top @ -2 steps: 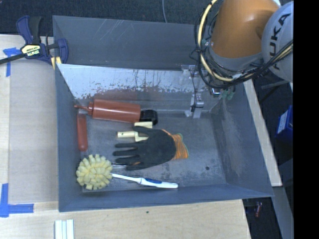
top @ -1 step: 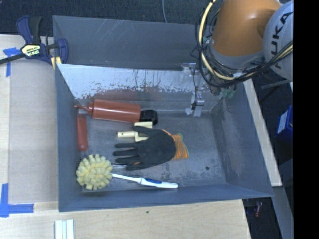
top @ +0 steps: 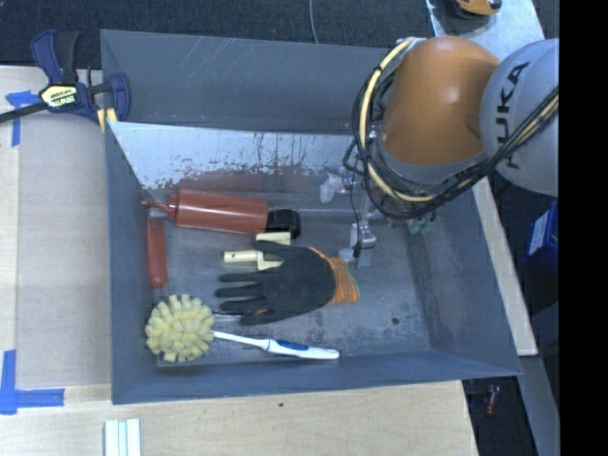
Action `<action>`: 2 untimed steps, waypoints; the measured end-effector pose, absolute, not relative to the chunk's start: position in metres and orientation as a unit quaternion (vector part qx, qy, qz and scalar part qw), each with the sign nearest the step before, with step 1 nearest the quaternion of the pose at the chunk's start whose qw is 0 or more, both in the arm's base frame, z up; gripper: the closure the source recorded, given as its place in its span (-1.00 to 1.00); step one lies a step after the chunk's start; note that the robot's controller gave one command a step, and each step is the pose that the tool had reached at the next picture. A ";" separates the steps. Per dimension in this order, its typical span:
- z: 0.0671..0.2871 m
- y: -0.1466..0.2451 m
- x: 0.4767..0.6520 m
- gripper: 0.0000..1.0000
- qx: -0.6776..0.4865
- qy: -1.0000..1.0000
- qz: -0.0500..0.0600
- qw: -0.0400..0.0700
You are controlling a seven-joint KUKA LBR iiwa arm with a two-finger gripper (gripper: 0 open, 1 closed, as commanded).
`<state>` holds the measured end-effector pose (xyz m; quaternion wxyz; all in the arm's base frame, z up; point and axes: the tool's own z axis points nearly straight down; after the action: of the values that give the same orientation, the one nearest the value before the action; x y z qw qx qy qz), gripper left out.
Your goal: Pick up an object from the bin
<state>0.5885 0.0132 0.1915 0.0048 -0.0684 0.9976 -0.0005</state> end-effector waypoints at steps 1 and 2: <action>0.170 0.042 0.577 -1.00 -0.126 0.992 0.000 0.004; 0.091 0.046 0.515 -1.00 -0.142 0.990 0.000 0.004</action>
Offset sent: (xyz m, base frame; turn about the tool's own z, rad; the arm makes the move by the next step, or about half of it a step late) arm -0.0821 0.0349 -0.1100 -0.1535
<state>0.5153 0.0464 0.0907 0.0037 -0.1420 0.9899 -0.0004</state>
